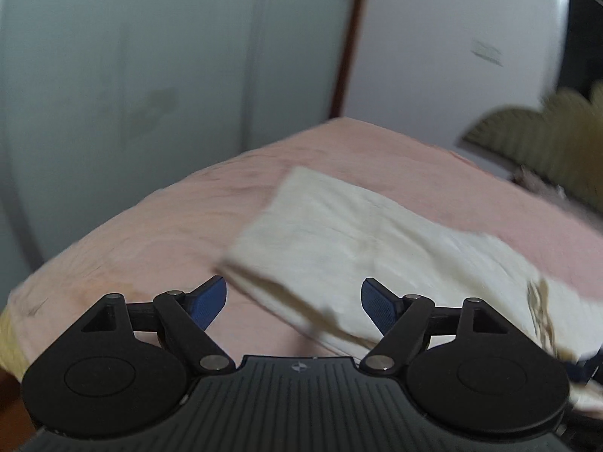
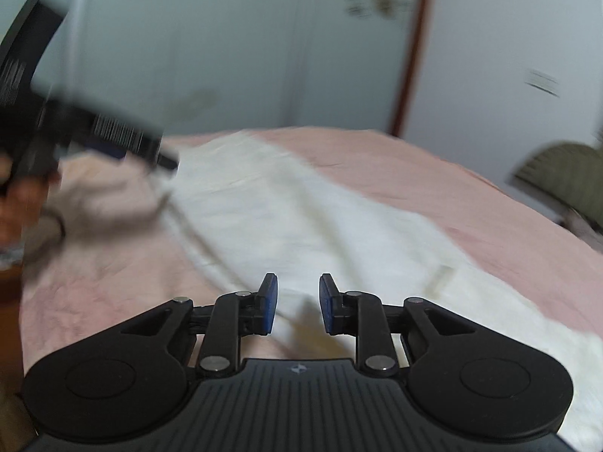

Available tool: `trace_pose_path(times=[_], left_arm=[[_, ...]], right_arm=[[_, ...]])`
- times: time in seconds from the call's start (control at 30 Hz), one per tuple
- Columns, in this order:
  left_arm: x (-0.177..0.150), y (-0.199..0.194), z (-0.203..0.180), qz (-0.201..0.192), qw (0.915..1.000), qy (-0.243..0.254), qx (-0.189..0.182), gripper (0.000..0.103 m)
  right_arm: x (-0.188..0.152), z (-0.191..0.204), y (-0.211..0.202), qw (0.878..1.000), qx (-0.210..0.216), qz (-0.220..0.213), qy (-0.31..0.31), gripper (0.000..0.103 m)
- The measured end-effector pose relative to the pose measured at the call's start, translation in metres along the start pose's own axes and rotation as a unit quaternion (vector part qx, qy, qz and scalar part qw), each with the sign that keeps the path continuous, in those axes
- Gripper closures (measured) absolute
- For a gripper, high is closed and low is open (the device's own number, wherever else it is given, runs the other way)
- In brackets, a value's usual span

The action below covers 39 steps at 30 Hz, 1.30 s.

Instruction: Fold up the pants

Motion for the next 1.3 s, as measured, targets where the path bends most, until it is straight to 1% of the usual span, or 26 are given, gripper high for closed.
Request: trace_pose_path(times=[0.07, 0.1, 0.2, 0.3, 0.37, 0.4, 0.47, 0.5, 0.53, 0.57, 0.6, 0.63, 0.67, 0.7, 0.73, 0.77, 0.8, 0.83, 0.9, 1.0, 1.03, 1.13, 1.17, 1.23, 1.27, 1.3], left_arm=[[0.01, 0.008, 0.024, 0.027, 0.998, -0.057, -0.011, 0.022], [0.013, 0.012, 0.032, 0.039, 0.9955, -0.083, -0.024, 0.022], [0.015, 0.022, 0.051, 0.08, 0.9816, -0.157, -0.073, 0.022], [0.015, 0.028, 0.056, 0.098, 0.9716, -0.193, -0.096, 0.023], [0.016, 0.031, 0.057, 0.102, 0.9674, -0.206, -0.106, 0.025], [0.015, 0.034, 0.057, 0.102, 0.9664, -0.209, -0.109, 0.026], [0.017, 0.039, 0.058, 0.103, 0.9642, -0.218, -0.111, 0.033], [0.017, 0.04, 0.059, 0.11, 0.9608, -0.227, -0.114, 0.046], [0.017, 0.042, 0.06, 0.117, 0.9566, -0.236, -0.124, 0.051], [0.018, 0.044, 0.06, 0.123, 0.9526, -0.243, -0.135, 0.051], [0.019, 0.045, 0.06, 0.126, 0.9496, -0.249, -0.143, 0.054], [0.02, 0.044, 0.061, 0.126, 0.9483, -0.251, -0.147, 0.055], [0.02, 0.043, 0.061, 0.124, 0.9485, -0.252, -0.147, 0.057], [0.021, 0.042, 0.06, 0.121, 0.9497, -0.25, -0.146, 0.066], [0.022, 0.042, 0.06, 0.119, 0.9507, -0.248, -0.143, 0.08], [0.023, 0.042, 0.06, 0.117, 0.9517, -0.247, -0.14, 0.09], [0.026, 0.044, 0.059, 0.117, 0.9526, -0.243, -0.141, 0.097], [0.027, 0.045, 0.059, 0.114, 0.9528, -0.24, -0.147, 0.101], [0.028, 0.046, 0.057, 0.099, 0.9568, -0.233, -0.143, 0.101], [0.027, 0.044, 0.053, 0.07, 0.9688, -0.205, -0.12, 0.101], [0.025, 0.047, 0.051, 0.07, 0.9716, -0.197, -0.111, 0.101], [0.017, 0.052, 0.052, 0.082, 0.9725, -0.197, -0.094, 0.101], [0.016, 0.05, 0.052, 0.078, 0.9732, -0.195, -0.094, 0.101], [0.017, 0.043, 0.054, 0.075, 0.9755, -0.184, -0.093, 0.098], [0.018, 0.04, 0.056, 0.076, 0.9758, -0.183, -0.092, 0.097], [0.019, 0.037, 0.058, 0.074, 0.9756, -0.186, -0.09, 0.089]], right_arm=[[0.01, 0.023, 0.014, 0.999, 0.008, 0.005, -0.043, 0.079], [0.014, 0.032, 0.02, 0.998, 0.009, 0.006, -0.064, 0.078], [0.028, 0.052, 0.033, 0.995, 0.023, 0.001, -0.097, 0.077], [0.046, 0.065, 0.046, 0.993, 0.059, -0.01, -0.099, 0.077], [0.058, 0.078, 0.054, 0.991, 0.074, -0.019, -0.112, 0.077], [0.064, 0.087, 0.061, 0.99, 0.073, -0.02, -0.121, 0.077], [0.07, 0.095, 0.075, 0.989, 0.072, -0.016, -0.128, 0.077], [0.073, 0.097, 0.081, 0.989, 0.073, -0.012, -0.125, 0.077], [0.075, 0.098, 0.086, 0.99, 0.076, -0.011, -0.119, 0.077], [0.075, 0.097, 0.089, 0.991, 0.08, -0.011, -0.111, 0.077], [0.077, 0.097, 0.089, 0.991, 0.084, -0.014, -0.104, 0.085], [0.079, 0.097, 0.09, 0.991, 0.088, -0.016, -0.101, 0.088], [0.081, 0.098, 0.092, 0.991, 0.089, -0.017, -0.102, 0.091], [0.083, 0.1, 0.093, 0.99, 0.087, -0.021, -0.107, 0.094], [0.085, 0.102, 0.093, 0.99, 0.086, -0.024, -0.11, 0.095], [0.086, 0.103, 0.091, 0.989, 0.089, -0.025, -0.112, 0.095], [0.088, 0.105, 0.093, 0.989, 0.092, -0.025, -0.112, 0.097], [0.089, 0.106, 0.094, 0.989, 0.095, -0.027, -0.111, 0.097], [0.095, 0.106, 0.096, 0.989, 0.099, -0.031, -0.103, 0.098], [0.104, 0.104, 0.1, 0.99, 0.107, -0.034, -0.083, 0.099], [0.106, 0.104, 0.103, 0.991, 0.108, -0.032, -0.075, 0.099], [0.1, 0.102, 0.115, 0.99, 0.132, -0.01, -0.044, 0.096], [0.096, 0.1, 0.111, 0.991, 0.132, -0.013, -0.032, 0.095], [0.091, 0.094, 0.093, 0.99, 0.135, -0.026, -0.021, 0.091], [0.088, 0.09, 0.081, 0.99, 0.134, -0.034, -0.022, 0.085], [0.086, 0.087, 0.07, 0.991, 0.129, -0.039, -0.026, 0.072]])
Point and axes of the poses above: each gripper's, at about its wrist camera, not at the fingertips, and y roughly the way its jaws point, z to its left, x to its top, the point moved 3 cm from there along y, roughly the way its jaws point, and after that the axes turned 6 degrees about -y, right-handed, at the moved point
